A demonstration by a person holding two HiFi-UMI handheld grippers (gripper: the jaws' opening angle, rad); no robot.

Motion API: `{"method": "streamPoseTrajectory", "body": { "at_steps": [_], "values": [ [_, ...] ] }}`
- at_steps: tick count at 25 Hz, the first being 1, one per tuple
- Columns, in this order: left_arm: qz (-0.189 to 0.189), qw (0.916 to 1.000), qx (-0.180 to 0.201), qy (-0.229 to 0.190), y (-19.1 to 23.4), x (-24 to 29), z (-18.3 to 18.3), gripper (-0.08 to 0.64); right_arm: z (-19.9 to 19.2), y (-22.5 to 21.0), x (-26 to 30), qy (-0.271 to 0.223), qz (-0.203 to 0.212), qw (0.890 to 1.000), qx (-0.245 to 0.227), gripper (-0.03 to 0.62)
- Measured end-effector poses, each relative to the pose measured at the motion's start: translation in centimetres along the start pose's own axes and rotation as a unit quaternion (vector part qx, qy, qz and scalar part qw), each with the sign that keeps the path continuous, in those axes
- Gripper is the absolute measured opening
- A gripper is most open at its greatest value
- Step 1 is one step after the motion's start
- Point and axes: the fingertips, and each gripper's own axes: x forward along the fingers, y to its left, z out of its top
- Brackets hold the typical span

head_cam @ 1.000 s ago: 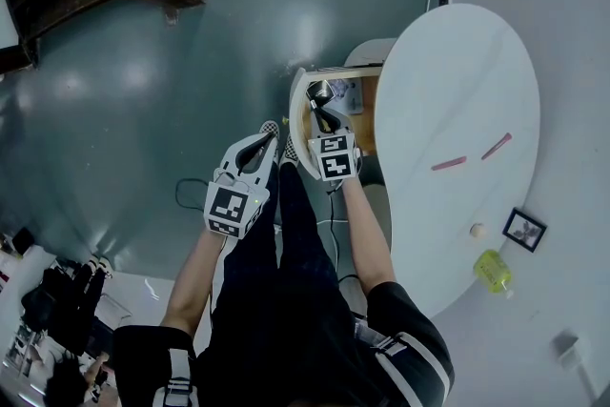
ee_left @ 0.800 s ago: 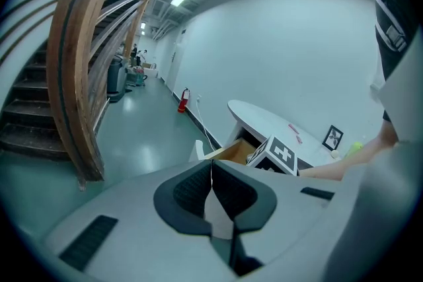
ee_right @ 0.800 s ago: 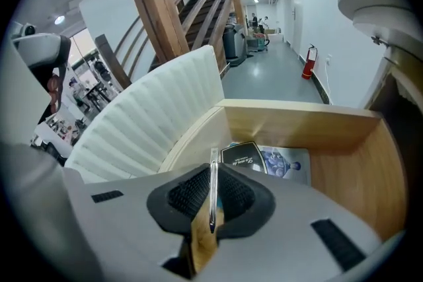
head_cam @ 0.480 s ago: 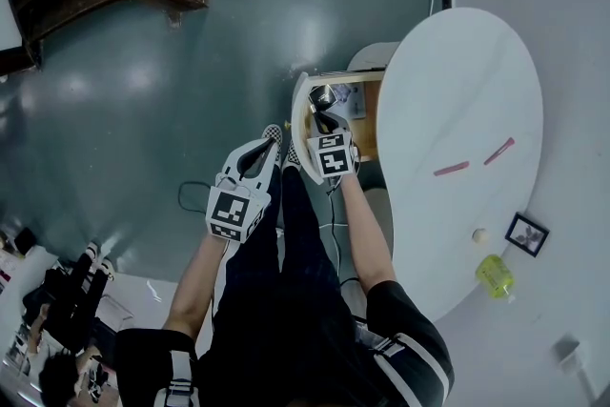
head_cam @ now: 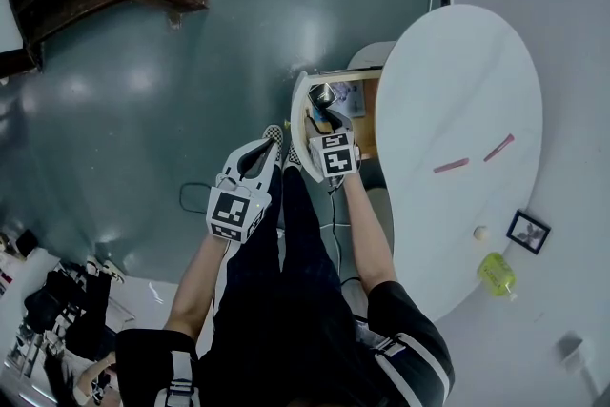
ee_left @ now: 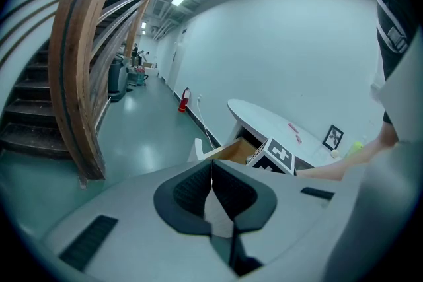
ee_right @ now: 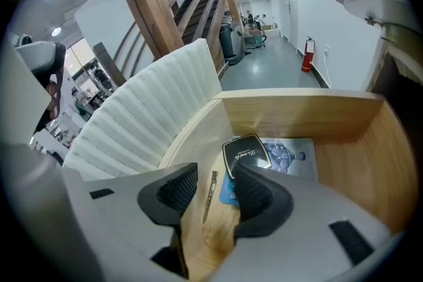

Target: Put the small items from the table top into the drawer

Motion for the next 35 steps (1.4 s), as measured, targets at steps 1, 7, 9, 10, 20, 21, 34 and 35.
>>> {"method": "streamPoseTrajectory", "body": {
  "at_steps": [1, 7, 9, 10, 20, 21, 34, 35],
  "values": [
    [0.000, 1.0000, 0.000, 0.000, 0.0, 0.0, 0.0, 0.020, 0.1, 0.0, -0.1, -0.001, -0.001, 1.000, 0.000, 0.169],
    [-0.003, 1.0000, 0.006, -0.004, -0.7, -0.6, 0.5, 0.020, 0.6, -0.1, -1.2, -0.014, -0.016, 1.000, -0.001, 0.169],
    [-0.003, 0.9999, 0.009, -0.006, -0.9, -0.9, 0.9, 0.020, 1.0, -0.1, -2.0, -0.022, -0.017, 1.000, -0.001, 0.167],
    [-0.004, 0.9999, 0.010, -0.007, -1.0, -1.1, 1.2, 0.020, 1.2, 0.0, -2.5, -0.026, -0.017, 1.000, -0.001, 0.167],
    [-0.009, 0.9990, 0.032, -0.030, -2.5, -3.3, 4.9, 0.020, 4.5, 0.6, -8.3, -0.084, -0.046, 0.995, 0.001, 0.069],
    [-0.010, 0.9988, 0.035, -0.033, -2.7, -3.5, 5.4, 0.020, 4.9, 0.7, -9.1, -0.092, -0.048, 0.995, 0.000, 0.063],
    [-0.020, 0.9933, 0.082, -0.079, -5.8, -8.2, 12.4, 0.020, 11.8, 3.2, -20.7, -0.200, -0.072, 0.977, -0.020, 0.038],
    [-0.020, 0.9927, 0.086, -0.082, -6.1, -8.6, 12.9, 0.020, 12.1, 3.4, -21.7, -0.207, -0.074, 0.975, -0.021, 0.038]
  ]
}}
